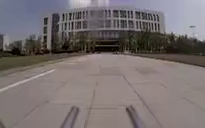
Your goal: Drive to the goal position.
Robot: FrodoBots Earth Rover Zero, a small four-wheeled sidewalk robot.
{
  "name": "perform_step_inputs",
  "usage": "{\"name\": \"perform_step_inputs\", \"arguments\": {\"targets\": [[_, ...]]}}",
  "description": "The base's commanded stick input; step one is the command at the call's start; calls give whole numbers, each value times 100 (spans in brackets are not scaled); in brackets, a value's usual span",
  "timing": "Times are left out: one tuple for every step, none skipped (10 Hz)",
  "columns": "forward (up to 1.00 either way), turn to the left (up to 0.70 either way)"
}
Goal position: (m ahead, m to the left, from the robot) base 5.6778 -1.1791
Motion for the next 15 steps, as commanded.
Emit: {"name": "perform_step_inputs", "arguments": {"targets": [[100, 2], [100, 2], [100, 2], [100, 2], [100, 2], [100, 2], [100, 2], [100, 2], [100, 2], [100, 2], [100, 2], [100, 2], [100, 2], [100, 2], [100, 2]]}}
